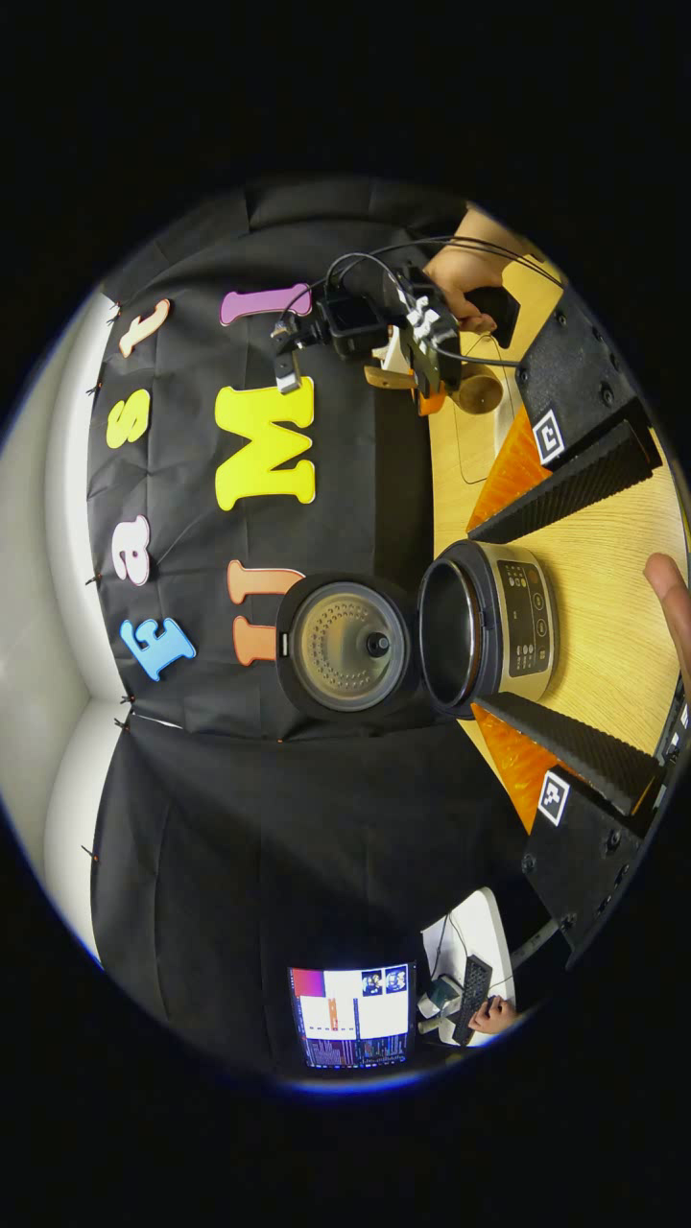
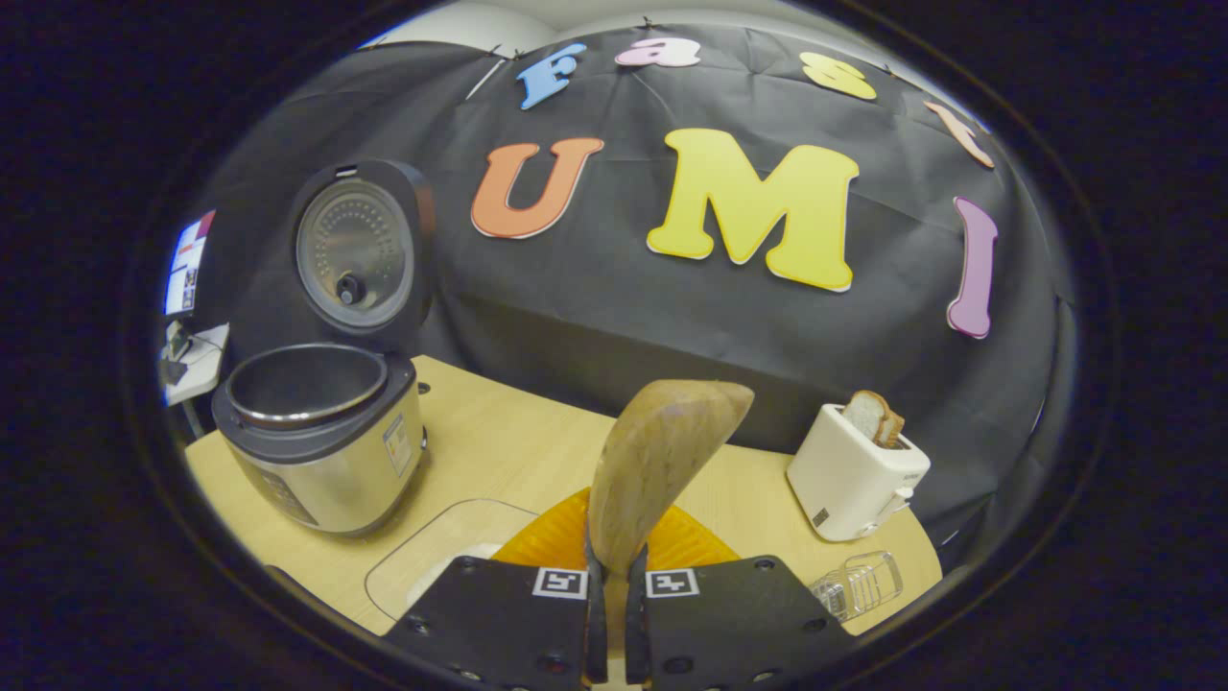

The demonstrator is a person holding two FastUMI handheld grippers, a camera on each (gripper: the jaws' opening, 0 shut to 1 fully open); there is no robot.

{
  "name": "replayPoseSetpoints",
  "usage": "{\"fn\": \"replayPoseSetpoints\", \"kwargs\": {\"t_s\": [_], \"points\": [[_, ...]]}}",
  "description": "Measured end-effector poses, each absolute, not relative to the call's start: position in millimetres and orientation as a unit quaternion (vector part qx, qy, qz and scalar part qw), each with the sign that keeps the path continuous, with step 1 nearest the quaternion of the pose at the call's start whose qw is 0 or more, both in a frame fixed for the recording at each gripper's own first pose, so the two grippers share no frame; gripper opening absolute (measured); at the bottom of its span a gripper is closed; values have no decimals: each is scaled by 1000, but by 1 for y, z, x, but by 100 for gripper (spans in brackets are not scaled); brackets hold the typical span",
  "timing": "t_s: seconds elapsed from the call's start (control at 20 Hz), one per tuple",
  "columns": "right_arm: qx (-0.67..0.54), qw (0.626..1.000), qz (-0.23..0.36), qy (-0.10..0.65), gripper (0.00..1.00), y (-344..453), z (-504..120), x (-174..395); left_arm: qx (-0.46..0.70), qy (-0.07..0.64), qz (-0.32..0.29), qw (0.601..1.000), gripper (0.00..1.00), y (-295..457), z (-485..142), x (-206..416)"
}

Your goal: Close the left gripper, press the button to open the rice cooker; take a wooden spoon from the chopstick holder with the right hand, scoop a spoonful of rice and pour it into the rice cooker, then put the wooden spoon back into the chopstick holder.

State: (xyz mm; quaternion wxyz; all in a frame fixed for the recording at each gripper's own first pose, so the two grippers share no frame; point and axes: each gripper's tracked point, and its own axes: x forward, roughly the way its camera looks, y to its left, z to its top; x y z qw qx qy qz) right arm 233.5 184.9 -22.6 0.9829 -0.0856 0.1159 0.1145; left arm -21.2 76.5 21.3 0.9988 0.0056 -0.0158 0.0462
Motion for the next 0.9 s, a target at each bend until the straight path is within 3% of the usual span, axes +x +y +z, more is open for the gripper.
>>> {"fn": "replayPoseSetpoints", "kwargs": {"t_s": [0.35, 0.9], "points": [[-100, 984, 55, 139, 7, 162, -56, 229, -1, -21, 40, 999, 99, 77, 25, -23], [27, 982, 66, 175, 7, 204, -72, 213, -1, -15, 38, 999, 99, 80, 21, -20]]}}
